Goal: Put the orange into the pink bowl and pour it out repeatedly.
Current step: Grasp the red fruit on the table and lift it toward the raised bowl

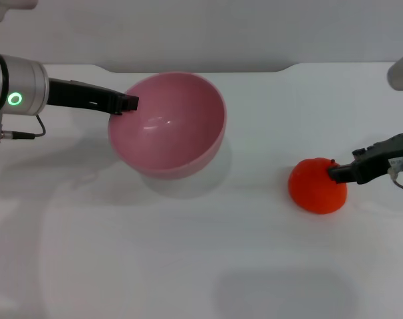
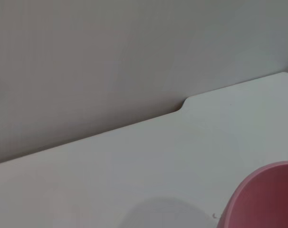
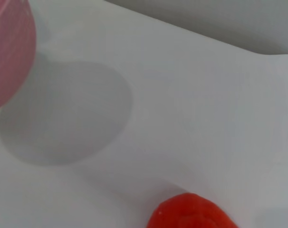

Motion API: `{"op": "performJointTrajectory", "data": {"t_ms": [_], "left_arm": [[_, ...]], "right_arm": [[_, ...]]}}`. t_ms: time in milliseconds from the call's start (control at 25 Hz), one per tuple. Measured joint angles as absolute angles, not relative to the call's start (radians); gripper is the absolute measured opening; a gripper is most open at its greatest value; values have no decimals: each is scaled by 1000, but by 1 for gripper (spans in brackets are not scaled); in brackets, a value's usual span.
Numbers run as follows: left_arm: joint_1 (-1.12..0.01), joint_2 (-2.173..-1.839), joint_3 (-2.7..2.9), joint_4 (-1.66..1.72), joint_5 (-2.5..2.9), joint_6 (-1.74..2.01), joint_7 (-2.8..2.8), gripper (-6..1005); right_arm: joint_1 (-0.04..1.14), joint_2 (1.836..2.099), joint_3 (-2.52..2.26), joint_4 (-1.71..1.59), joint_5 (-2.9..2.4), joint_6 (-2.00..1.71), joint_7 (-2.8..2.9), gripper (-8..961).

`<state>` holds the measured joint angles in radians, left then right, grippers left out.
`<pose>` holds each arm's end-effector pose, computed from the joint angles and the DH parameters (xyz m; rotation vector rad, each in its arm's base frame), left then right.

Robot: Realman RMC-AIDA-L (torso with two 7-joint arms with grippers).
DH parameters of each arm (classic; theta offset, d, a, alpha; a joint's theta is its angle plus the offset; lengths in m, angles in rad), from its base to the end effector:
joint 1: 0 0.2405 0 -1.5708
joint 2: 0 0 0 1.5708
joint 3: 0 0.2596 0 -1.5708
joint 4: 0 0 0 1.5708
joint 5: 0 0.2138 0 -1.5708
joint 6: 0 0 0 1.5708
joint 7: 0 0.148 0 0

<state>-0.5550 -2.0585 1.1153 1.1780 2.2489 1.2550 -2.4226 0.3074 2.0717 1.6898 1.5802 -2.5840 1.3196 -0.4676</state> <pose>-0.2047 0.4015 0.0273 -2.4185 -1.1105 -0.2180 0.2176 0.3408 0.0187 -2.3325 0.9961 -0.2305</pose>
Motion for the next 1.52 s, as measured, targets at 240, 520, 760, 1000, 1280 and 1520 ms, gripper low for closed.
{"op": "performJointTrajectory", "data": {"t_ms": [240, 520, 760, 1000, 1280, 1520], "left_arm": [[-552, -2059, 1116, 1181, 2247, 1260, -2425, 47], [-552, -2059, 1115, 1184, 2246, 1261, -2426, 47], [-558, -2059, 1116, 1184, 2240, 1264, -2427, 47], [-560, -2059, 1129, 1185, 2237, 1264, -2428, 47], [-555, -2060, 1138, 1186, 2226, 1264, -2428, 47], [-552, -2060, 1141, 1186, 2224, 1263, -2428, 47]], "right_arm": [[328, 2072, 1672, 1537, -2584, 1298, -468, 603], [338, 2072, 1662, 1480, -2585, 1263, -468, 601], [345, 2070, 1662, 1440, -2586, 1229, -468, 600], [355, 2068, 1651, 1402, -2586, 1195, -470, 598], [372, 2068, 1609, 1357, -2586, 1151, -484, 596], [378, 2071, 1572, 1339, -2588, 1124, -512, 594]]}}
